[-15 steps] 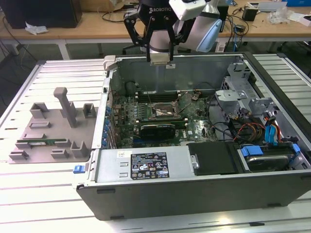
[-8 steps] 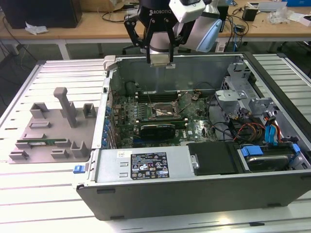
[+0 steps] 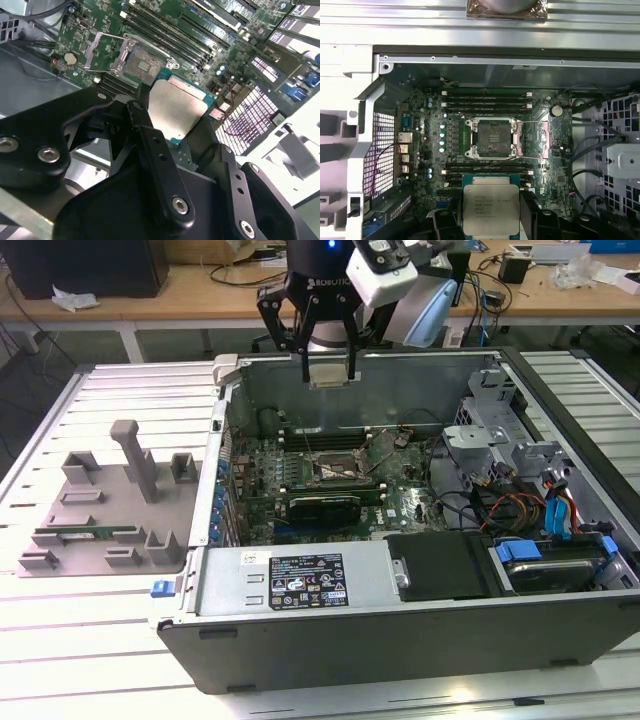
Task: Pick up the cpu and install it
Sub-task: 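Pick up the cpu and move it towards the insertion slot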
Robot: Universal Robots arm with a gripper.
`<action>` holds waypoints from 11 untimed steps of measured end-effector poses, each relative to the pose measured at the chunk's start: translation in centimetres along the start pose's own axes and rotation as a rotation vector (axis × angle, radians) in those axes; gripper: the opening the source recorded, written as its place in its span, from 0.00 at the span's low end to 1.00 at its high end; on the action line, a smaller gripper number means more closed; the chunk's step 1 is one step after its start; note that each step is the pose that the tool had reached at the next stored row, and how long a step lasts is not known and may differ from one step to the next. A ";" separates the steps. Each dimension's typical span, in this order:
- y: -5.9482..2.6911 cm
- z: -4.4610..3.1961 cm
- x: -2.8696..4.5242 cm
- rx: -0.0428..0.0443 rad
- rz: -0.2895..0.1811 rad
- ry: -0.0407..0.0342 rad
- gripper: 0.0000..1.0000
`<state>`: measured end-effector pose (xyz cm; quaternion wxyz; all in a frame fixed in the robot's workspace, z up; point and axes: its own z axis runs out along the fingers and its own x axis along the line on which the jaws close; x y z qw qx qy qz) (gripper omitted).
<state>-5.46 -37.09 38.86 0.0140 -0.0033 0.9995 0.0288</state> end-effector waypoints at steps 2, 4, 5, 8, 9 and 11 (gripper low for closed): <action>-0.02 0.46 0.02 0.0002 0.000 0.0000 0.55; -0.04 0.95 0.03 0.0002 0.000 0.0000 0.55; -0.05 1.15 0.03 0.0002 0.000 0.0000 0.55; -0.09 1.86 0.05 0.0004 0.000 0.0000 0.55; -0.11 2.02 0.06 0.0006 0.000 0.0001 0.55; -0.13 2.41 0.07 0.0005 0.000 0.0000 0.55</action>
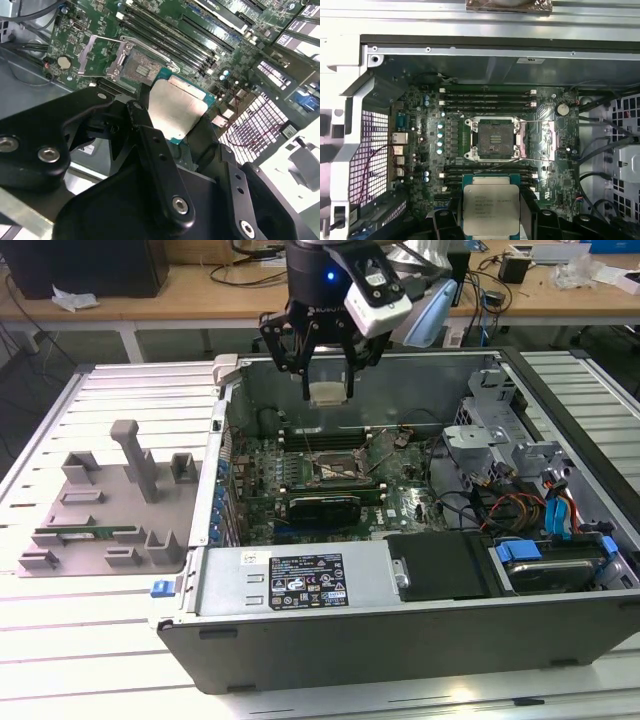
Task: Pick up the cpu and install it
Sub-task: 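Pick up the cpu and move it towards the insertion slot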
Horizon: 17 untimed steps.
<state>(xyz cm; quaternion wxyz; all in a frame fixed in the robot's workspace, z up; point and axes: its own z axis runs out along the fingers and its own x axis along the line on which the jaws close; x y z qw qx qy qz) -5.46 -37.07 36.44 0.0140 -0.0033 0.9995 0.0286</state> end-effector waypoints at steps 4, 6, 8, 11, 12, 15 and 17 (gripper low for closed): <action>-0.04 0.76 0.02 0.0000 0.000 0.0000 0.55; -0.08 1.37 0.04 0.0000 0.000 0.0000 0.55; -0.10 1.83 0.05 0.0000 0.000 0.0000 0.55; -0.14 2.49 0.07 0.0000 0.000 0.0000 0.55; -0.15 2.67 0.08 0.0001 0.000 0.0000 0.55; -0.17 3.36 0.09 0.0008 0.000 0.0000 0.55; -0.17 3.82 0.10 0.0018 0.000 0.0001 0.55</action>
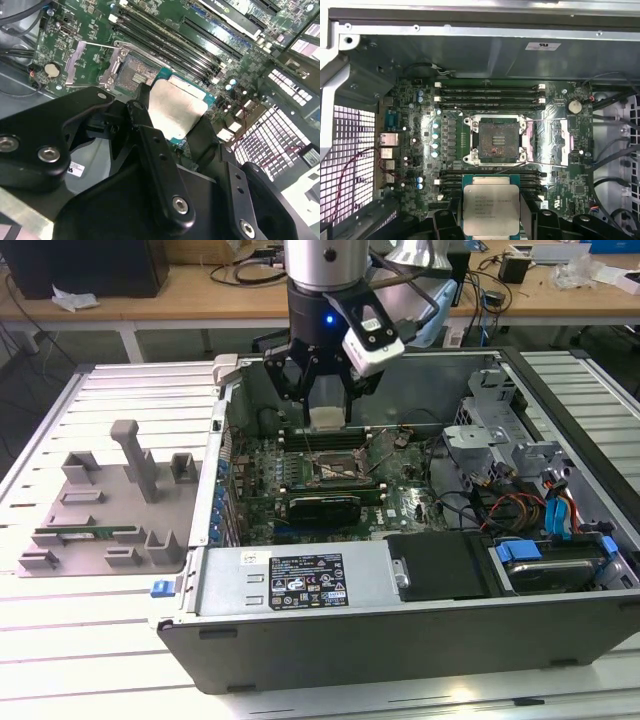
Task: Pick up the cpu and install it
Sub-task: 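Pick up the cpu and move it towards the insertion slot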
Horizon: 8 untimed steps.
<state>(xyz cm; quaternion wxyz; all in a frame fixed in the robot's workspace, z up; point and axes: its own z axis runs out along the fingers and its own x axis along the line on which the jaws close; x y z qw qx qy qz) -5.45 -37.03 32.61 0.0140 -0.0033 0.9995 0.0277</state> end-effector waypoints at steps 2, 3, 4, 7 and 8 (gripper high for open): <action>0.04 0.35 0.01 0.0008 0.000 0.0000 0.55; 0.09 0.50 0.01 0.0008 0.000 0.0000 0.55; 0.17 0.72 0.01 0.0008 0.000 -0.0001 0.55; 0.81 1.33 0.02 0.0008 0.000 0.0000 0.55; 1.10 1.59 0.00 0.0008 0.000 0.0003 0.55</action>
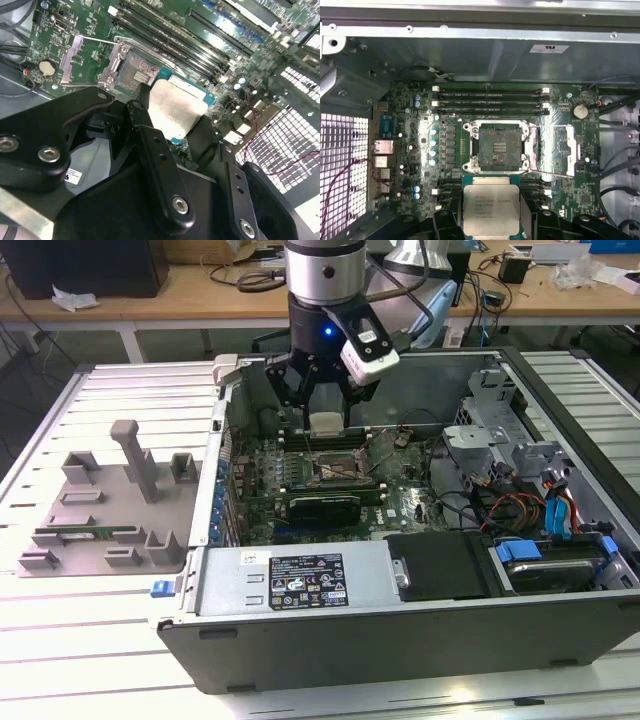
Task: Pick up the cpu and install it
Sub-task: 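Pick up the cpu and move it towards the insertion slot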
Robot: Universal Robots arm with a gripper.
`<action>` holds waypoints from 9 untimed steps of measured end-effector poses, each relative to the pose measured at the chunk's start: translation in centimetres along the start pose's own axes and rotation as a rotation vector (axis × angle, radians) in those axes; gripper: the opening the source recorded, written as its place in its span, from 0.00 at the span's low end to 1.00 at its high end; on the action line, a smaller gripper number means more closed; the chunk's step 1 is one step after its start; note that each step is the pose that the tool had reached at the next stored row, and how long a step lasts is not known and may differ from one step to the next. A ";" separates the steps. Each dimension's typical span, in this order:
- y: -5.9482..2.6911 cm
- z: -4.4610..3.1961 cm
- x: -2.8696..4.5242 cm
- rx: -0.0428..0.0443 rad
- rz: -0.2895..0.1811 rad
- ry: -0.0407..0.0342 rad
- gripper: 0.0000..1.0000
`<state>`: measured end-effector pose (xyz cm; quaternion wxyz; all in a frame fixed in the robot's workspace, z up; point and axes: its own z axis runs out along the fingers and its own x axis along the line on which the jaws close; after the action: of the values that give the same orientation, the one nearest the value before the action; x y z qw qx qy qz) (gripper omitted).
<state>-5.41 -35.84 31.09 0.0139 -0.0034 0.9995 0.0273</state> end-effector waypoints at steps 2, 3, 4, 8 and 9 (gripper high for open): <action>0.30 0.30 -0.07 0.0000 0.000 0.0007 0.55; 0.44 0.45 -0.09 0.0001 0.000 0.0011 0.55; 0.57 0.63 -0.12 0.0000 0.000 0.0014 0.55; 1.11 1.82 -0.24 0.0000 -0.001 0.0039 0.55; 1.24 2.09 -0.31 0.0001 -0.001 0.0045 0.55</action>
<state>-5.06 -34.49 29.08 0.0116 -0.0041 0.9996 0.0272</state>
